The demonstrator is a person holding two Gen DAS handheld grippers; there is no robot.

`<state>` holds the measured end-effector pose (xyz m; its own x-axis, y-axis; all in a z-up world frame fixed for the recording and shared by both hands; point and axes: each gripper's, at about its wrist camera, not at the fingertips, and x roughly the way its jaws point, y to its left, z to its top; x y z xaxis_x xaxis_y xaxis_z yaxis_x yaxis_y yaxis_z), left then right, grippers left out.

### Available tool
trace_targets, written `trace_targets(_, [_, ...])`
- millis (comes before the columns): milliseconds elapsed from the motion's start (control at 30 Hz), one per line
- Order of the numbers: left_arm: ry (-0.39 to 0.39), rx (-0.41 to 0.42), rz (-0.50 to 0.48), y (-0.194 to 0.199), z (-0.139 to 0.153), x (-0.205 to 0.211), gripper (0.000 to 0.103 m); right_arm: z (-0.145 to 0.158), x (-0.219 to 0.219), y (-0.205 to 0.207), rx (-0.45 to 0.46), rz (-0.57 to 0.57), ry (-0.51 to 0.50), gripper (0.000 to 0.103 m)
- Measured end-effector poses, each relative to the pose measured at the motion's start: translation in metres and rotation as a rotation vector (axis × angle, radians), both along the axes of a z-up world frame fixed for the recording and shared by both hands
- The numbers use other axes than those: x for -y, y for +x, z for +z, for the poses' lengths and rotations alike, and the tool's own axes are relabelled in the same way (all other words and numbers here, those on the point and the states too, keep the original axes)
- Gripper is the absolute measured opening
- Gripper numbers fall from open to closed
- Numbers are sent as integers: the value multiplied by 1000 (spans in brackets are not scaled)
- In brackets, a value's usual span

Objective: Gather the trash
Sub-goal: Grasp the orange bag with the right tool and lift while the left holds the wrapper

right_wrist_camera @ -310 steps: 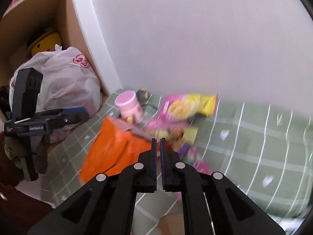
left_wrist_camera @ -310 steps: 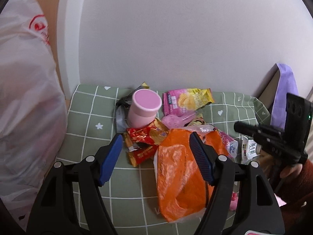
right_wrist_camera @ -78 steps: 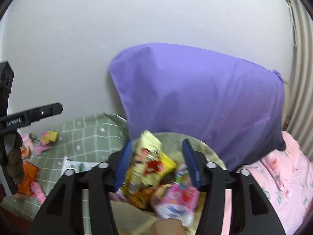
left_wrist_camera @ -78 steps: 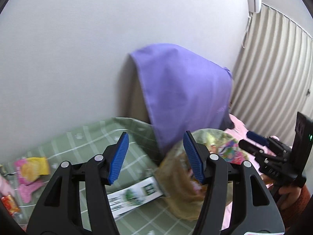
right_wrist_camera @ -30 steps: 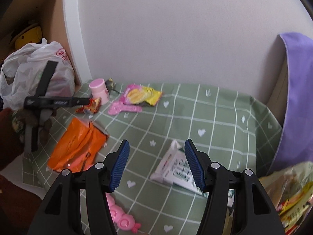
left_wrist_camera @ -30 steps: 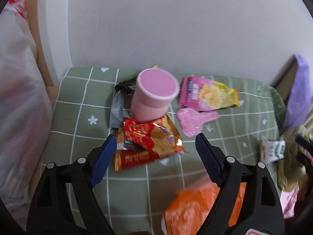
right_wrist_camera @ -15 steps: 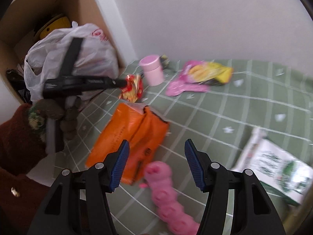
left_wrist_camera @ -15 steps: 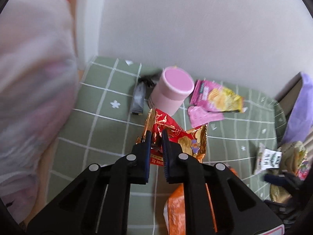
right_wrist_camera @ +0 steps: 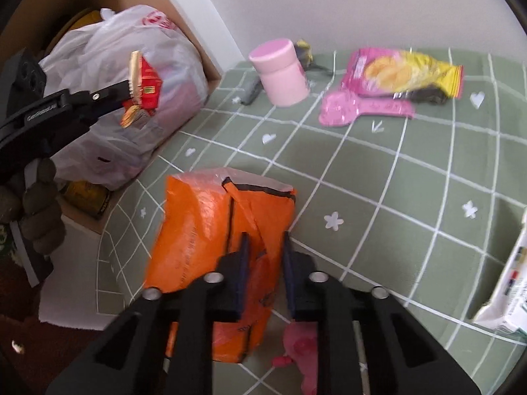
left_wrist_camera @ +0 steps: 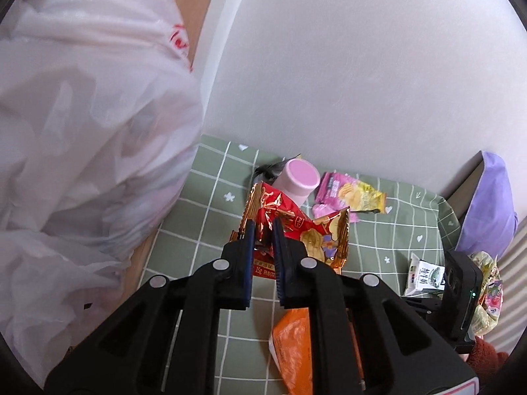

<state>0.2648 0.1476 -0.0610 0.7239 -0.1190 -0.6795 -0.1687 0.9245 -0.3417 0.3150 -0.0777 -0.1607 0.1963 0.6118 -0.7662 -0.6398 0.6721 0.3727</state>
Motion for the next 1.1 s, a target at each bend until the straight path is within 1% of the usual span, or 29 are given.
trace_targets(33, [-1, 11, -9, 0, 3, 2, 10, 6, 3, -2, 25, -6, -1, 13])
trace_targets(100, [-5, 40, -34, 3, 13, 9, 10, 19, 13, -2, 63, -35, 7, 13])
trace_targets(200, [-3, 93, -84, 9, 30, 23, 10, 46, 37, 0, 132, -119, 26, 13])
trace_targets(367, [-9, 193, -165, 23, 67, 47, 10, 103, 86, -5, 303, -281, 39, 13])
trace_targets(500, [-13, 291, -258, 39, 103, 75, 10, 147, 130, -17, 429, -411, 57, 13])
trace_targets(567, [-10, 323, -301, 44, 115, 88, 10, 165, 151, -26, 487, -475, 45, 13])
trace_targets(633, [-8, 357, -367, 53, 128, 110, 10, 180, 171, -36, 541, -543, 20, 13])
trace_targets(733, [-14, 387, -454, 65, 140, 141, 10, 196, 201, -51, 602, -641, -9, 13])
trace_targets(833, [-42, 409, -546, 75, 148, 177, 10, 207, 229, -65, 655, -729, -63, 13])
trace_targets(933, [-69, 412, -631, 82, 151, 213, 10, 213, 258, -79, 674, -807, -105, 13])
trace_targets(1100, [-80, 412, -766, 85, 153, 274, 10, 218, 297, -108, 693, -933, -160, 13])
